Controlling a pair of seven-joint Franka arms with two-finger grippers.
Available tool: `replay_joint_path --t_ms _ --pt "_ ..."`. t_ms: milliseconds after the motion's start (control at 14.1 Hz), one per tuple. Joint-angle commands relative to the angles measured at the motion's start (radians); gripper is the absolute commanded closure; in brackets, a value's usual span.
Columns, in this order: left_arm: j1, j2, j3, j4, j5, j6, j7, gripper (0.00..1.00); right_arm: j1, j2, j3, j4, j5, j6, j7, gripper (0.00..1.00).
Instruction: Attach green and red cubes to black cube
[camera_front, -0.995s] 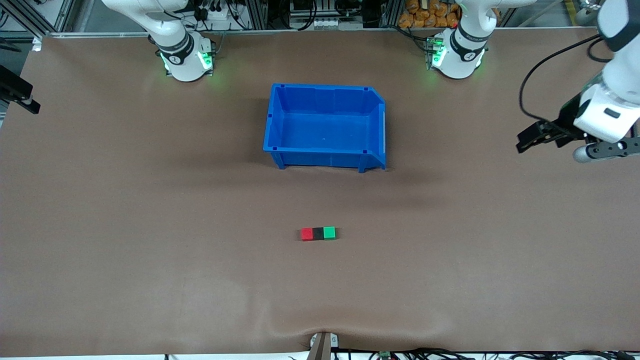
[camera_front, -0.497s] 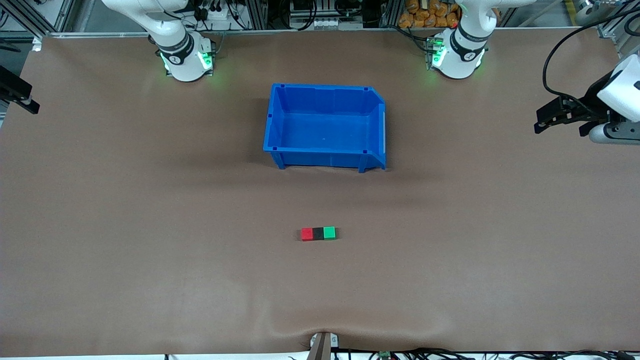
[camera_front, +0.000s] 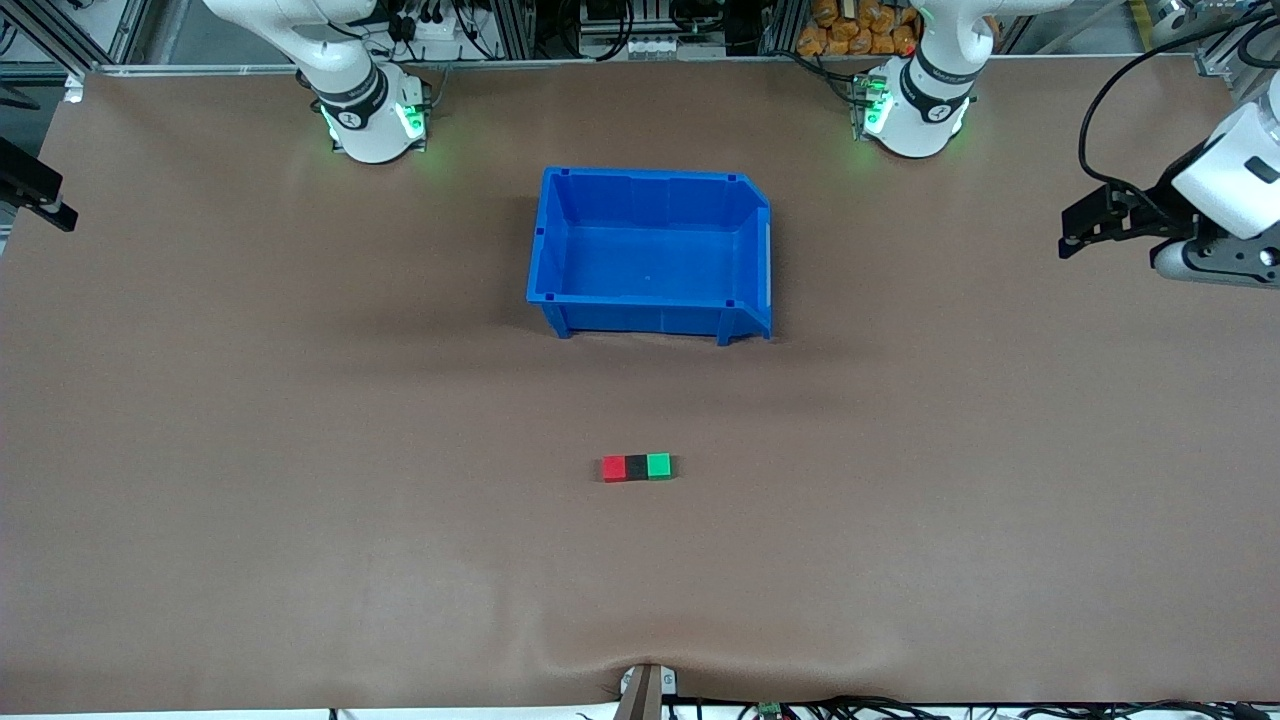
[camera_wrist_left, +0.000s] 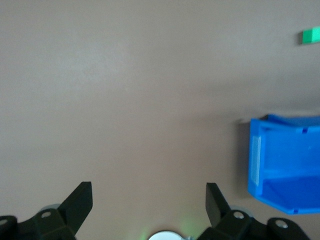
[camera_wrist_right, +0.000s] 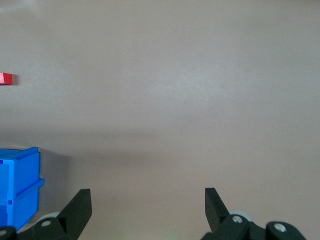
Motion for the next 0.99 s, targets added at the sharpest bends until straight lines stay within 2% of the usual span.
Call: replay_joint_path --t_ms 0,923 --pt "0.0 0.011 -0.01 0.029 0.027 -0.04 0.023 0.0 -0.012 0.003 0.002 0.011 0.014 -0.007 -0.005 0.0" --pt "0.001 0.008 -0.011 0.023 0.027 -0.05 0.007 0.0 -0.012 0.003 0.002 0.01 0.018 -0.004 -0.006 0.0"
